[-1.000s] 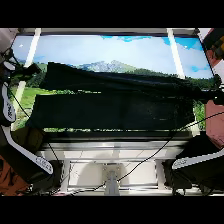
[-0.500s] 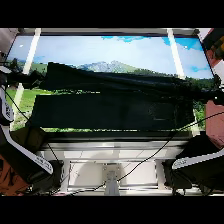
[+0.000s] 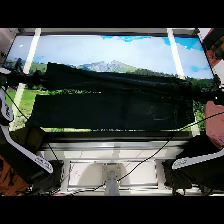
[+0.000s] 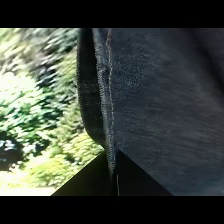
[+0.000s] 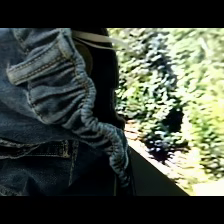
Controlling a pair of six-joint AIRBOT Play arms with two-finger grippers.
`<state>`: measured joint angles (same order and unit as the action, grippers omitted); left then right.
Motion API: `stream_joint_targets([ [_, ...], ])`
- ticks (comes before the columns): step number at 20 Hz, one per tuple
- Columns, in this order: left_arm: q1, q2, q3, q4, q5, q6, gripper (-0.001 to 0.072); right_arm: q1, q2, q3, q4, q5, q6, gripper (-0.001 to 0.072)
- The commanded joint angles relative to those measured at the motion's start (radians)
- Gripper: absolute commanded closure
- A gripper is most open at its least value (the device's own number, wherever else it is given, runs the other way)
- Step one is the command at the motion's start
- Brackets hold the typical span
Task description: Fold the clothes and pants, and hang the long-sleeved shirts on hangers.
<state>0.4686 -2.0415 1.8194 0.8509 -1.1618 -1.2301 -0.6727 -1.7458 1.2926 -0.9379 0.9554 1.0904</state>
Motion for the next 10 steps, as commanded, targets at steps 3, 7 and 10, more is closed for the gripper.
stream_joint_targets([
  [3,0.048,0.101,0.002,0.003,-0.027,0.014,0.0691,0.0,0.015,0.0,0.001,0.016,0.011,0.0656],
  [7,0.048,0.108,0.001,0.158,-0.135,-0.019,0.0691,0.0,0.024,0.0,0.001,0.048,0.027,0.0656],
  [10,0.04,0.107,0.0,0.262,-0.177,-0.019,0.0691,0.0,0.025,0.0,0.0,0.076,0.027,0.0656],
])
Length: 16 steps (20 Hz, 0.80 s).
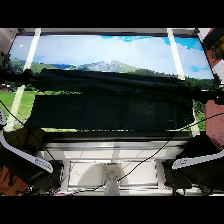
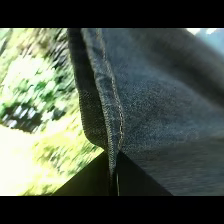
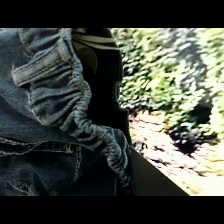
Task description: Fold the clothes and pants, and hang the long-sleeved shirts on hangers.
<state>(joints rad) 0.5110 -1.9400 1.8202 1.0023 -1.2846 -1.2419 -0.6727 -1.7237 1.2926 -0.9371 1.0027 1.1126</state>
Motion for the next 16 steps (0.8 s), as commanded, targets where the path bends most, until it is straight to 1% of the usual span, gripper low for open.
stream_joint_targets([
  [1,-0.003,0.005,-0.002,0.127,-0.058,-0.008,0.069,0.0,0.003,0.0,0.0,0.032,0.005,0.0656],
  [4,-0.003,0.005,-0.002,0.213,-0.06,-0.013,0.0691,-0.001,0.003,0.0,-0.002,0.034,0.014,0.0656],
  [6,-0.003,0.005,-0.002,0.326,-0.059,-0.056,0.0691,-0.002,0.003,0.0,-0.006,0.027,0.029,0.0656],
  [7,-0.003,0.005,-0.002,0.366,-0.055,-0.061,0.0691,-0.002,0.003,0.0,-0.006,0.024,0.029,0.0656],
  [10,-0.006,-0.001,-0.002,0.373,-0.013,-0.06,0.069,-0.002,0.003,0.0,-0.006,0.025,0.029,0.0656],
  [16,-0.062,-0.06,-0.002,0.375,0.091,-0.06,0.069,-0.002,0.003,0.0,-0.003,0.026,0.029,0.0656],
])
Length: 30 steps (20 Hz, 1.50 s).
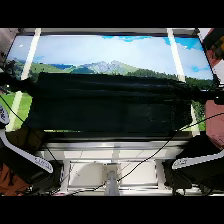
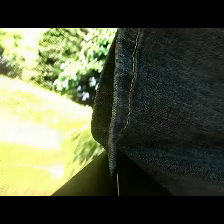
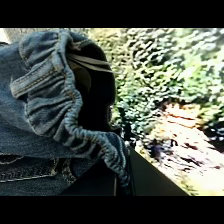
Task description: Fold the clothes and pants, and hang the long-sleeved shirts on hangers.
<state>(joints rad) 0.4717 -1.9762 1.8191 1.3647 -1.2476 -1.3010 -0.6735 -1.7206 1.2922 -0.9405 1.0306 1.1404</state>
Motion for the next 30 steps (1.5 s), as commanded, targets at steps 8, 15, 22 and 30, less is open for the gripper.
stream_joint_targets([
  [8,-0.036,-0.035,0.0,0.012,0.144,0.0,0.0349,-0.001,0.0,0.0,0.005,0.001,0.004,0.0398],
  [15,-0.035,0.055,0.002,0.018,0.109,0.0,0.0017,-0.008,0.056,0.037,-0.021,0.073,0.017,0.0125],
  [22,0.069,0.357,0.002,0.206,0.039,-0.131,0.0318,-0.151,0.295,0.203,-0.249,0.216,-0.019,0.0166],
  [30,0.35,0.423,-0.161,-0.214,-0.403,-0.073,0.0435,-0.364,0.377,-0.027,-0.054,0.323,-0.208,0.026],
])
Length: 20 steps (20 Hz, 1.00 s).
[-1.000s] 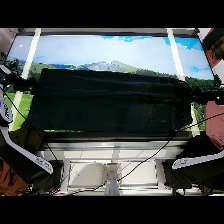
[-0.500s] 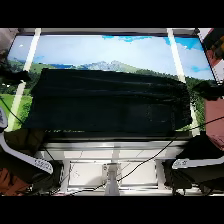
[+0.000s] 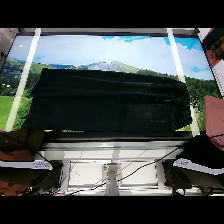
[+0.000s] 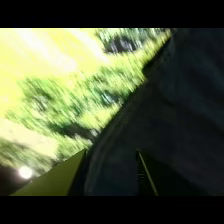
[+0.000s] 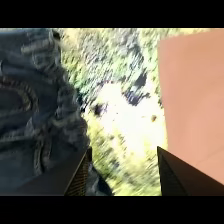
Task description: Fold the clothes and pants, and hang the long-sleeved shirts on hangers.
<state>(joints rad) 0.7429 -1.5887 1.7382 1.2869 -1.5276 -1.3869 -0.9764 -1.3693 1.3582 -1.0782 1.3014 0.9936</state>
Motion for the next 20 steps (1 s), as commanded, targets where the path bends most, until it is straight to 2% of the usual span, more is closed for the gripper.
stream_joint_targets([
  [1,0.098,0.069,-0.125,-0.15,-0.087,0.014,0.0485,-0.071,0.039,-0.139,0.104,0.074,-0.06,0.0259],
  [3,0.127,0.158,-0.21,-0.152,0.01,0.029,0.0485,-0.084,0.093,-0.244,0.116,0.074,-0.06,0.0258],
  [6,0.147,0.31,-0.331,-0.147,0.173,0.1,0.0485,-0.085,0.224,-0.42,0.151,0.01,-0.048,0.0243],
  [8,0.17,0.385,-0.415,-0.143,0.243,0.109,0.0484,-0.085,0.298,-0.523,0.129,-0.021,0.013,0.0029],
  [11,0.192,0.425,-0.531,-0.136,0.219,0.143,0.0484,-0.07,0.321,-0.626,0.027,0.0,0.152,0.0027],
  [13,0.192,0.425,-0.613,-0.129,0.226,0.176,0.0484,-0.068,0.321,-0.676,0.002,0.011,0.205,0.003],
  [17,0.192,0.425,-0.758,-0.13,0.312,0.191,0.0484,-0.068,0.322,-0.77,0.058,-0.111,0.253,0.0036],
  [20,0.192,0.425,-0.807,-0.129,0.351,0.191,0.0484,-0.067,0.321,-0.873,0.196,-0.256,0.243,0.0038],
])
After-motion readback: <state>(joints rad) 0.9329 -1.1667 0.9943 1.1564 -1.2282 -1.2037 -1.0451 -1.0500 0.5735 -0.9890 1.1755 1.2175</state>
